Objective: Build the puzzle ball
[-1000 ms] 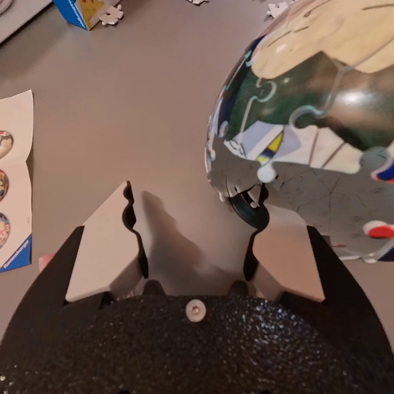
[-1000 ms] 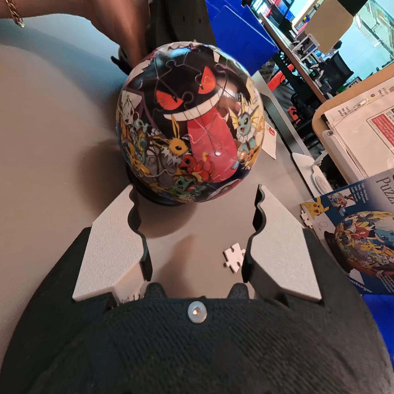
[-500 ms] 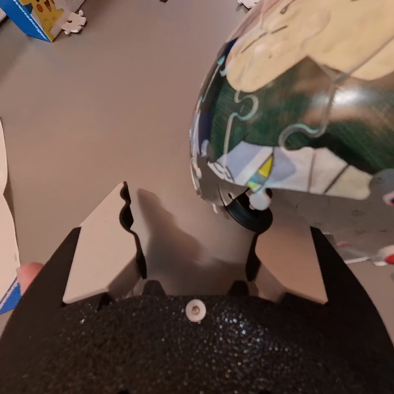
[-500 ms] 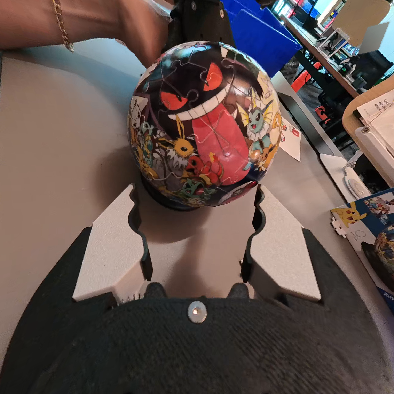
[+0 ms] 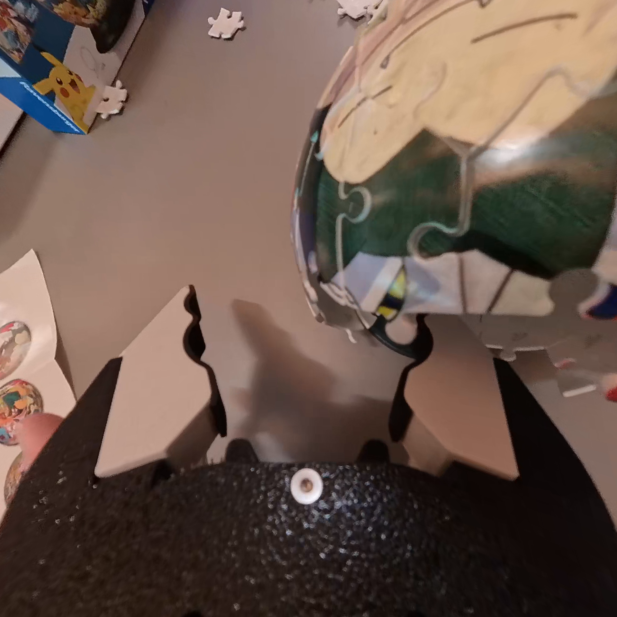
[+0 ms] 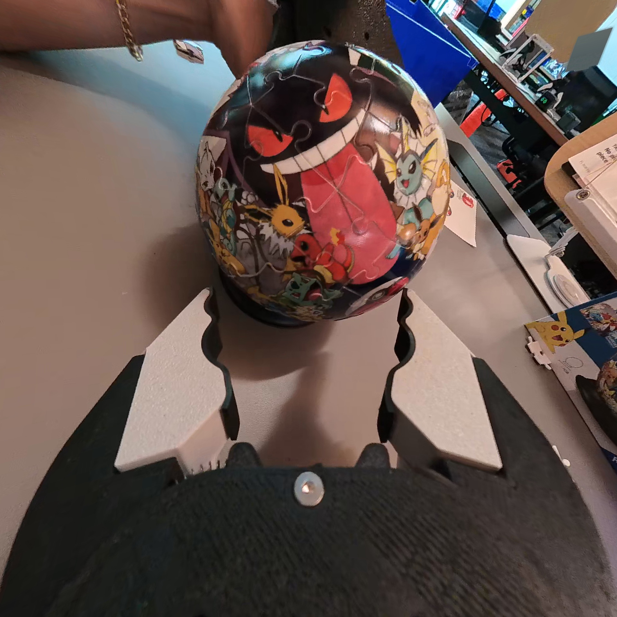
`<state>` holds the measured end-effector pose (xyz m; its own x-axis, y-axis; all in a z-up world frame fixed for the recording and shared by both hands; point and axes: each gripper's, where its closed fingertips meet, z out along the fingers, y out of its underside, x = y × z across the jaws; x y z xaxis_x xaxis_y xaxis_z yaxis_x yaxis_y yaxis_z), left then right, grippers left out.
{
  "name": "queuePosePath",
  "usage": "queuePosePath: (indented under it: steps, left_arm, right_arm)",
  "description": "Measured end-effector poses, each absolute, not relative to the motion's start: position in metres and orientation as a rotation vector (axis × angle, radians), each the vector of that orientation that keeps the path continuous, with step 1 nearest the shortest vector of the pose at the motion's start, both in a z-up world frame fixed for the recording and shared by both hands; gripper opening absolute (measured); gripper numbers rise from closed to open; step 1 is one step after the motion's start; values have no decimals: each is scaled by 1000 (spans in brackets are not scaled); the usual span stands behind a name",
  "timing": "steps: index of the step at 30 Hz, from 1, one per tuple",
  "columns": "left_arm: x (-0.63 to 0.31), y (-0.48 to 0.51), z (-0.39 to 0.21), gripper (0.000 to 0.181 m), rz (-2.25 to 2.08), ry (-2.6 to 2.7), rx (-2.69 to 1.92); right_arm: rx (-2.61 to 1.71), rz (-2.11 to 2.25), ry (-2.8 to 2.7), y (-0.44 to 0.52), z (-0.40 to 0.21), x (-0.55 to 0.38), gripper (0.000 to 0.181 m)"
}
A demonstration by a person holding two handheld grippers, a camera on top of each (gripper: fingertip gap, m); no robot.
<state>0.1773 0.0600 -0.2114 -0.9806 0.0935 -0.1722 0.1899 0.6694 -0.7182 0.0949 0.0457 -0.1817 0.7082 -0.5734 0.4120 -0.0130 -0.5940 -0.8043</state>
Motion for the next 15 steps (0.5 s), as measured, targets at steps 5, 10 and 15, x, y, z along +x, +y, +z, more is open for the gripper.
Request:
queuePosePath:
  steps: [5,10,15]
  left_arm:
    - [177,57,-211,126,-1242,2735,250]
    - [178,57,-210,128,-1231,2726,278]
    - [177,57,-208,127,-1274,2696,288]
  right_arm:
    - [-2071,-861,441,47,-182,95,109]
    - [-2069,-859,440,49,-180,97,109]
    - [-2070,-850,457,47,-183,96,106]
